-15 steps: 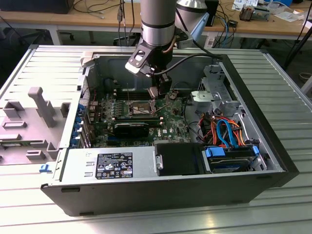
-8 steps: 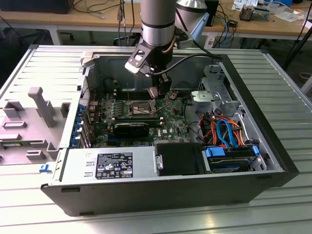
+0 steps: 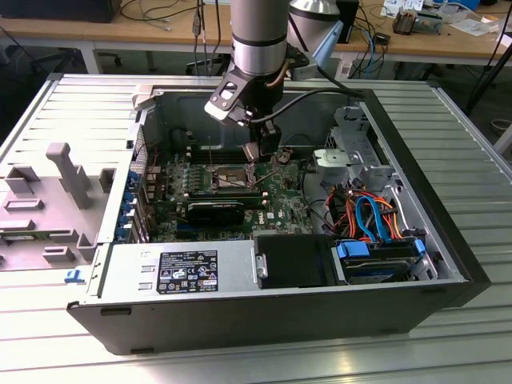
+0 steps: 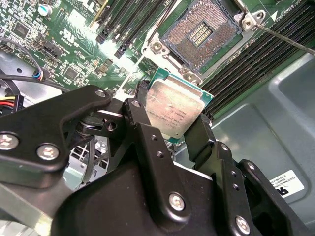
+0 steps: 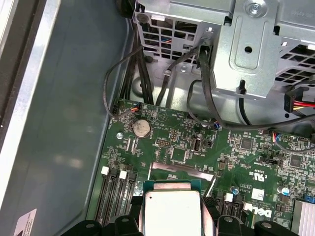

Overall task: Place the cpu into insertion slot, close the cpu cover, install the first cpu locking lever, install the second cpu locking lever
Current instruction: 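Place the cpu into insertion slot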

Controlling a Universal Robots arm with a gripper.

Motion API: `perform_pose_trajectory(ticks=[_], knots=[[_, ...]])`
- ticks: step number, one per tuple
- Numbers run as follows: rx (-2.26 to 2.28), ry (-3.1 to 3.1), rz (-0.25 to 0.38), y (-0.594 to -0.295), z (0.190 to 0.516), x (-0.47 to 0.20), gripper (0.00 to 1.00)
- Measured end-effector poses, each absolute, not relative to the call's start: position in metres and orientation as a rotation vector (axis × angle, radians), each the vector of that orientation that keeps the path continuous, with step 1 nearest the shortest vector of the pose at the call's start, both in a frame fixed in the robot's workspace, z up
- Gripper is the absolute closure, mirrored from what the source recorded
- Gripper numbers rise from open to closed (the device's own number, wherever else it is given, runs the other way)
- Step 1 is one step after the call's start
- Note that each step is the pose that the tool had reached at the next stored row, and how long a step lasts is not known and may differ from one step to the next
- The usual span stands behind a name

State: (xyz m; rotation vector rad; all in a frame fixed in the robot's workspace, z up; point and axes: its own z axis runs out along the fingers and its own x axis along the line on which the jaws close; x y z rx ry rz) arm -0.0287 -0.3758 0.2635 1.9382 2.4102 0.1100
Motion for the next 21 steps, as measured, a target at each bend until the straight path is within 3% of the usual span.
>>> perform_pose_trajectory(ticks=[21], knots=[[1.992, 2.364, 0.108, -0.3763, 0.2632, -0.0287, 0.45]])
